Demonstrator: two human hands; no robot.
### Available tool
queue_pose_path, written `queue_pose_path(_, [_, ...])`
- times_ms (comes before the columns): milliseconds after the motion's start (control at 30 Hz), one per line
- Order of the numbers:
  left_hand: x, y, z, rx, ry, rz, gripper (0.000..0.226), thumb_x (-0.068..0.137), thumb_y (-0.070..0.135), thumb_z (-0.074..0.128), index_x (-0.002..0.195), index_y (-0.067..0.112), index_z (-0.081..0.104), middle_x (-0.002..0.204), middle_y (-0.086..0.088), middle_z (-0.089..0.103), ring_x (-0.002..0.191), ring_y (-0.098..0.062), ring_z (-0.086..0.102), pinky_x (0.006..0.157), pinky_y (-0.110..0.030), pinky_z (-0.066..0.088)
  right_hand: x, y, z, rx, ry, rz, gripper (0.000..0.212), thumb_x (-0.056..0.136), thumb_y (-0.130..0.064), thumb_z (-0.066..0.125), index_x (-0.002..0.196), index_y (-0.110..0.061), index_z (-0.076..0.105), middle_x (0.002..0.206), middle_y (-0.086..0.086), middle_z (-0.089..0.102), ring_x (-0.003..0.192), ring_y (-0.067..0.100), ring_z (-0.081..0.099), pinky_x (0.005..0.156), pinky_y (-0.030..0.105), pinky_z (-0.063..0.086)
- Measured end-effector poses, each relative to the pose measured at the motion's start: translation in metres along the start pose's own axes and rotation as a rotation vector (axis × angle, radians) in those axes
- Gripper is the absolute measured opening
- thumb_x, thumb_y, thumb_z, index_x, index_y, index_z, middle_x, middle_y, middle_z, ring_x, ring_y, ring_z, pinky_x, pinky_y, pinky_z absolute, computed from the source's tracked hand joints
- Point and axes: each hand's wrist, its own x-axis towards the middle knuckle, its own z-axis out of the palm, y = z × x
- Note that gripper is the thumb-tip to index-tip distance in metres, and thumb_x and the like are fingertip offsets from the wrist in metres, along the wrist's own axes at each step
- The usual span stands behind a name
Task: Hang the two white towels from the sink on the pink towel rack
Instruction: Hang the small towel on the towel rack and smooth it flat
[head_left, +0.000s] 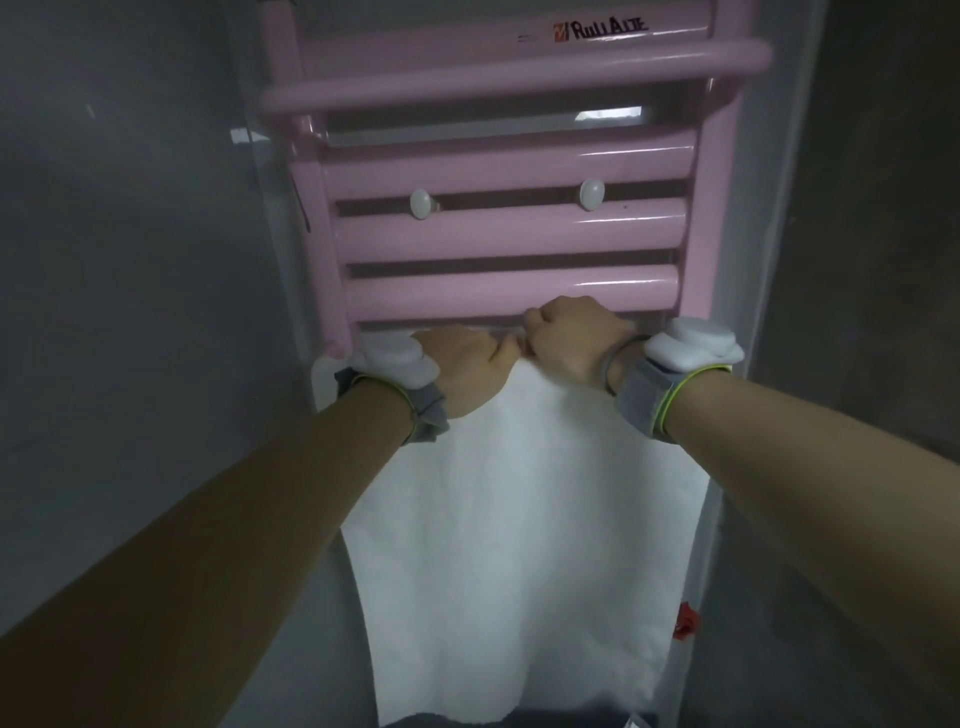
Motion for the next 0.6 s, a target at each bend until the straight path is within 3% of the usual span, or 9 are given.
queue_pose_path(100, [0.009,0.007,-0.007,-0.095,-0.2,-0.146,0.042,0.101,0.043,0.02,0.078,0.017,0.045,0.066,0.006,0.043,0.06,-0.011,0.04,0.068,-0.028,0.03,-0.002,0.005,0.0,-0.049,-0.006,-0.011,0.047,0.098,-0.039,0.026,0.112,-0.01,0.059,0.118,0.019,0.061,0.106,0.036,0.055,0.076,0.032,0.034])
queue_pose_path(167, [0.019,0.002,-0.005,-0.159,-0.291,-0.241,0.045,0.096,0.047,0.022,0.091,0.016,0.054,0.076,0.0,0.055,0.066,-0.015,0.049,0.066,-0.027,0.036,-0.007,0.003,0.001,-0.102,0.046,-0.035,0.05,0.098,-0.043,0.023,0.115,-0.015,0.06,0.116,0.016,0.063,0.104,0.035,0.057,0.075,0.033,0.034])
queue_pose_path(233, [0.026,-0.001,-0.001,-0.213,-0.351,-0.318,0.052,0.091,0.05,0.025,0.104,0.016,0.062,0.09,-0.007,0.063,0.071,-0.02,0.055,0.065,-0.028,0.039,-0.014,0.005,0.002,-0.157,0.136,-0.085,0.05,0.098,-0.043,0.021,0.112,-0.018,0.061,0.111,0.013,0.066,0.097,0.034,0.057,0.071,0.033,0.032])
queue_pose_path(367, [0.026,0.008,-0.005,-0.169,-0.39,-0.364,0.055,0.095,0.053,0.023,0.115,0.013,0.054,0.102,-0.008,0.055,0.069,-0.016,0.049,0.065,-0.027,0.037,-0.026,0.015,0.003,-0.223,0.164,-0.104,0.054,0.098,-0.047,0.016,0.107,-0.022,0.064,0.104,0.01,0.068,0.093,0.032,0.058,0.068,0.033,0.032])
queue_pose_path(467, [0.021,0.021,-0.015,0.085,-0.268,-0.198,0.046,0.1,0.036,0.021,0.125,0.013,0.053,0.111,-0.01,0.059,0.085,-0.026,0.054,0.077,-0.032,0.04,-0.032,0.017,0.002,-0.232,0.107,-0.081,0.066,0.097,-0.055,0.012,0.111,-0.022,0.068,0.109,0.009,0.068,0.102,0.031,0.06,0.076,0.035,0.037])
queue_pose_path(600, [-0.004,0.044,-0.021,0.212,0.018,-0.022,0.031,0.097,0.023,0.033,0.097,0.017,0.063,0.1,-0.007,0.067,0.082,-0.031,0.062,0.073,-0.037,0.051,-0.028,0.011,-0.014,-0.176,-0.13,0.013,0.062,0.101,-0.044,0.013,0.128,-0.01,0.057,0.138,0.016,0.053,0.126,0.032,0.049,0.105,0.037,0.033])
